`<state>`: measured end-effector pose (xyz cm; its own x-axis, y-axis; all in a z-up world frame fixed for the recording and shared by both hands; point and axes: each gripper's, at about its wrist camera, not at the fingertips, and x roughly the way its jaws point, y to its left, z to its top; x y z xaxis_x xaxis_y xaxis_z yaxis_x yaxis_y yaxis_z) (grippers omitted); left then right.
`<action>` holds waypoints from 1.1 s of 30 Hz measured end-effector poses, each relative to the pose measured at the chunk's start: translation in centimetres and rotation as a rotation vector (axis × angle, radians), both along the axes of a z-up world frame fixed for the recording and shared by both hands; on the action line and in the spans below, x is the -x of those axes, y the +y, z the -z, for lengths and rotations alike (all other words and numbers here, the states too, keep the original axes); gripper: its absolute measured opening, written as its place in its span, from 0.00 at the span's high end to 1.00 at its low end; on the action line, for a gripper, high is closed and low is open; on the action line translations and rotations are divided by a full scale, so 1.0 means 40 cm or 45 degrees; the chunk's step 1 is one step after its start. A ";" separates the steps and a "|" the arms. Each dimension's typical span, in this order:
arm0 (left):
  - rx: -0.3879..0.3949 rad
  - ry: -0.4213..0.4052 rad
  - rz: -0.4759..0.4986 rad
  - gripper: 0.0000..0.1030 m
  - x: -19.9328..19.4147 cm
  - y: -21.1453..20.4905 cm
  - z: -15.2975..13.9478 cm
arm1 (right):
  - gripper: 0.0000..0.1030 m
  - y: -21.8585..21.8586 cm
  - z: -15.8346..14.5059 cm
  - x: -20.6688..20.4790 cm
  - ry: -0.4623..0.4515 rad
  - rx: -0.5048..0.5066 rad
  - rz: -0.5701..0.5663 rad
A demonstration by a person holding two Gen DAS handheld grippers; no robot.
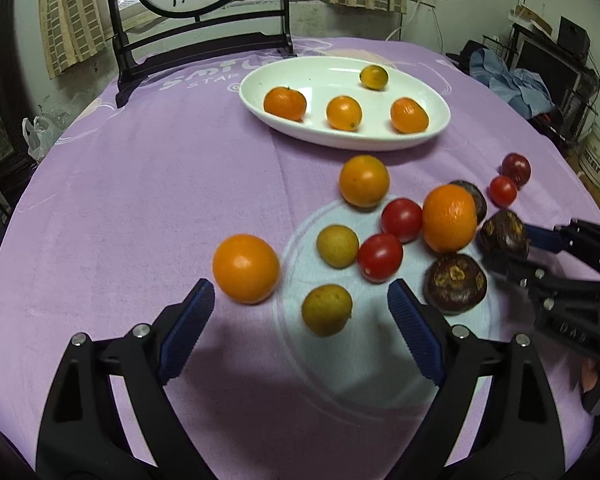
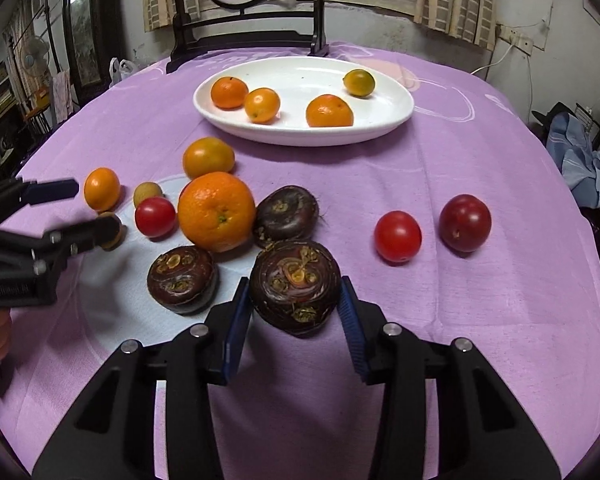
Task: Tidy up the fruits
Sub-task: 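Grasp a dark brown fruit with the right gripper while the left grasps a small lime, then carry both held fruits onto the white plate and open both grippers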
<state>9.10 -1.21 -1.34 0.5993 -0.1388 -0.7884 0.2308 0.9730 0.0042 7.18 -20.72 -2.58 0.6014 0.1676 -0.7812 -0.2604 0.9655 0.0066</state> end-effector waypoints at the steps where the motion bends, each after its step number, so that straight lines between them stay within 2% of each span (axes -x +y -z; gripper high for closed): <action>1: -0.009 0.009 0.007 0.13 0.000 -0.004 0.005 | 0.58 -0.001 -0.001 0.001 -0.001 -0.002 0.000; 4: -0.043 0.000 -0.002 0.24 -0.004 -0.013 0.011 | 0.58 0.002 0.000 0.003 -0.001 -0.004 -0.009; 5: -0.063 -0.008 -0.012 0.32 -0.005 -0.015 0.013 | 0.58 0.003 -0.001 0.003 -0.001 -0.005 -0.013; 6: -0.068 0.011 -0.008 0.48 -0.010 -0.015 0.022 | 0.58 0.004 -0.001 0.002 -0.001 -0.005 -0.015; 7: -0.043 0.052 0.008 0.59 -0.016 -0.014 0.031 | 0.58 0.004 -0.001 0.002 -0.003 -0.005 -0.017; 8: -0.015 0.066 0.009 0.62 -0.019 -0.010 0.033 | 0.58 0.004 -0.001 0.002 -0.004 -0.004 -0.017; 10: -0.034 0.054 0.016 0.65 -0.016 -0.016 0.037 | 0.58 0.004 -0.002 0.001 -0.004 -0.005 -0.016; 12: -0.041 0.045 0.040 0.74 -0.011 -0.024 0.040 | 0.58 0.002 -0.002 0.003 -0.004 -0.007 -0.012; 15: -0.037 0.048 0.035 0.75 -0.008 -0.024 0.039 | 0.58 -0.001 -0.008 0.009 -0.014 -0.016 -0.006; 18: 0.031 0.060 0.006 0.75 -0.010 -0.005 0.017 | 0.58 -0.005 -0.021 0.015 -0.030 -0.031 -0.005; 21: 0.072 -0.004 0.015 0.75 0.002 -0.001 -0.036 | 0.58 -0.008 -0.055 0.021 -0.069 -0.036 -0.019; 24: 0.064 -0.068 0.040 0.75 -0.008 -0.013 -0.096 | 0.58 -0.006 -0.096 0.013 -0.115 -0.017 -0.041; 29: 0.017 -0.170 0.032 0.75 -0.083 -0.051 -0.185 | 0.58 0.000 -0.182 -0.042 -0.228 0.020 -0.054; 33: 0.004 -0.182 -0.005 0.75 -0.192 -0.082 -0.206 | 0.58 0.010 -0.204 -0.137 -0.269 0.050 -0.042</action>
<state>16.76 -4.49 6.89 0.7061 -0.1386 -0.6944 0.2244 0.9739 0.0338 12.68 -20.32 5.59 0.7470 0.1619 -0.6448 -0.2837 0.9548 -0.0888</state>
